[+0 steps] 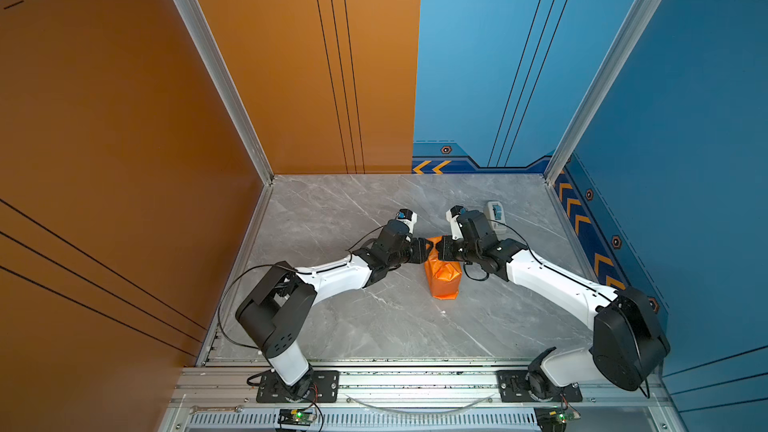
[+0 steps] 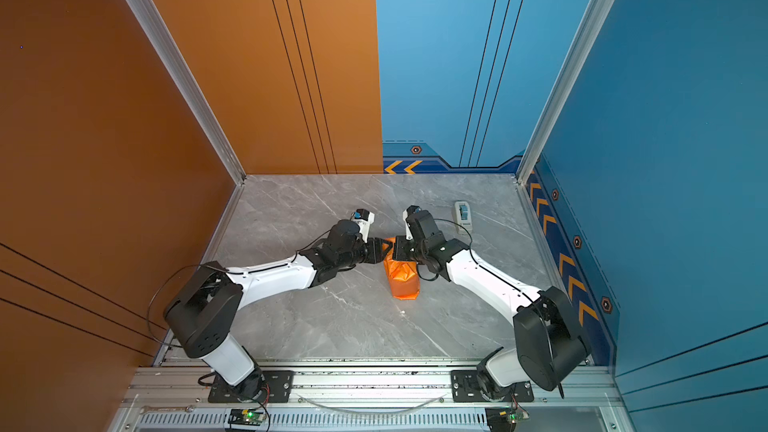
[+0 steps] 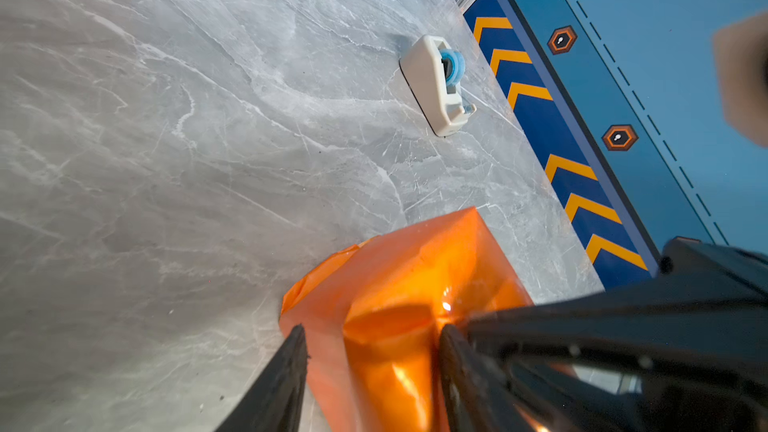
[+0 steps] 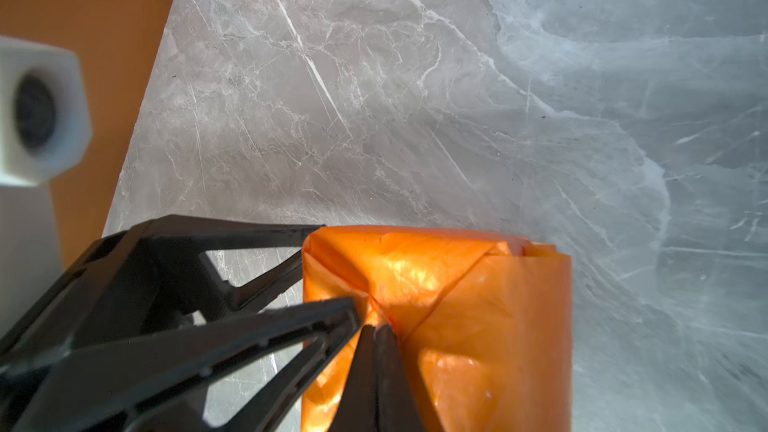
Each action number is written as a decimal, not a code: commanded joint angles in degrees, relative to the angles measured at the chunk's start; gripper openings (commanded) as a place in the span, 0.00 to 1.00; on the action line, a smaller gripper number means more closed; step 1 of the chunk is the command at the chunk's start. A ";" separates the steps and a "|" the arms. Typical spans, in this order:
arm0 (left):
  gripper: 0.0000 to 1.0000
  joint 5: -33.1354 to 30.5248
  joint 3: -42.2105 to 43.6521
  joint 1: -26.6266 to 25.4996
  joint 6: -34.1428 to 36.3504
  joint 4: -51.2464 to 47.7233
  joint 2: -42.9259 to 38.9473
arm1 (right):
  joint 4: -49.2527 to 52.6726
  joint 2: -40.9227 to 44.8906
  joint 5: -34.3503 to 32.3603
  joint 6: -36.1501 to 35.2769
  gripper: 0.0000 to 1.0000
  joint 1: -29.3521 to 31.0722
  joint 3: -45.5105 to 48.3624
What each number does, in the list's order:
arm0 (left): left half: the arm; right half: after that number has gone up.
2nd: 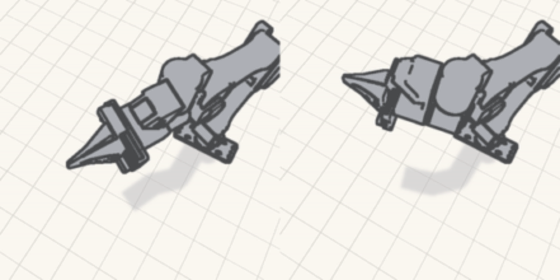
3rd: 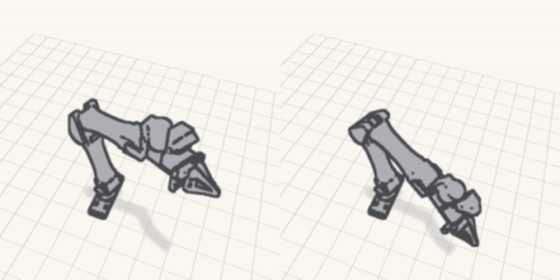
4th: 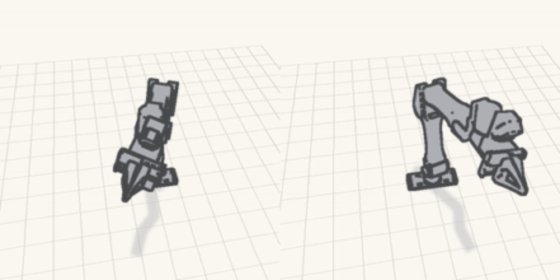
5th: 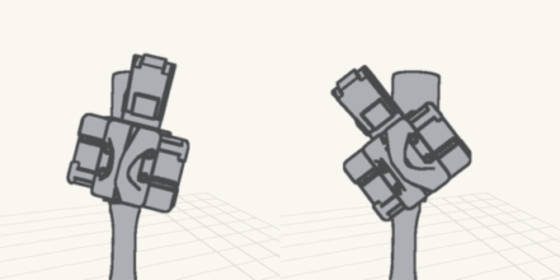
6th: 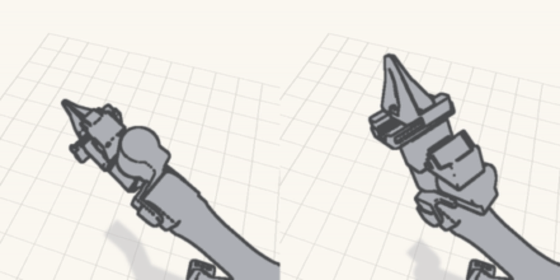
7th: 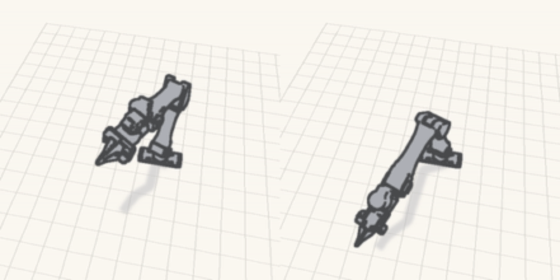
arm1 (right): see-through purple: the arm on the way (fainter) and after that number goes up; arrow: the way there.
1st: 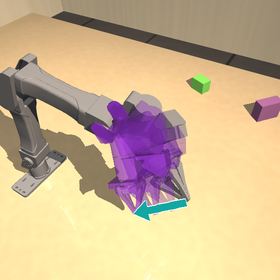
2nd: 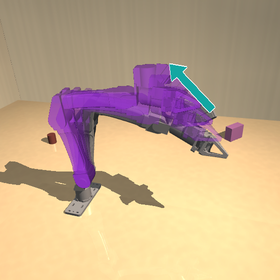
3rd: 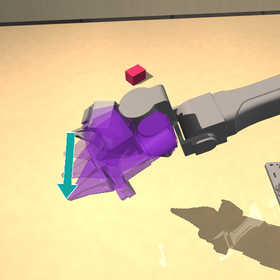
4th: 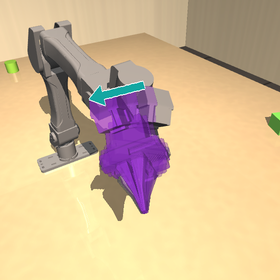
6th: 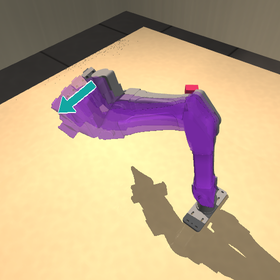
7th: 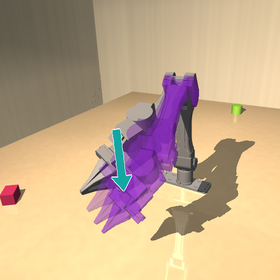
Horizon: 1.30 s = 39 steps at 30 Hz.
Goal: Wrap the gift box in paper
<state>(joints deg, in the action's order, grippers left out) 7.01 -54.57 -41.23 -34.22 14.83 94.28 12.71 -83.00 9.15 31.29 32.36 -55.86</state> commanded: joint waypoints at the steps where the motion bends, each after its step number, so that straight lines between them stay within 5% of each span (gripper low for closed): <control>1: 0.53 -0.67 0.79 0.61 2.29 -0.53 -3.18 | 9.79 -3.53 -3.06 -0.72 0.00 -0.24 1.72; 5: 0.45 2.10 2.85 0.51 2.81 4.00 -4.66 | 9.56 -3.57 -1.31 -0.18 0.00 -0.96 2.10; 8: 0.19 5.58 4.84 0.55 2.34 7.52 -4.55 | 8.82 -3.57 0.35 0.54 0.00 -1.55 2.65; 12: 0.00 9.73 6.40 0.64 0.61 11.87 -3.14 | 7.81 -3.66 2.68 1.53 0.00 -2.45 3.36; 24: 0.00 16.32 3.51 -0.54 0.62 14.53 2.46 | 6.94 -2.74 4.39 2.64 0.00 -3.73 4.44; 36: 0.00 11.84 3.28 -0.43 0.80 8.44 4.80 | 5.84 -0.86 5.09 3.16 0.00 -3.79 3.63; 39: 0.00 11.08 3.61 -0.32 1.73 5.38 4.78 | 5.84 0.57 5.10 3.07 0.08 -3.83 2.29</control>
<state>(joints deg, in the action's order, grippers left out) 21.02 -50.89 -41.21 -33.89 28.23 96.53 11.60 -82.28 16.45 33.58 28.80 -54.68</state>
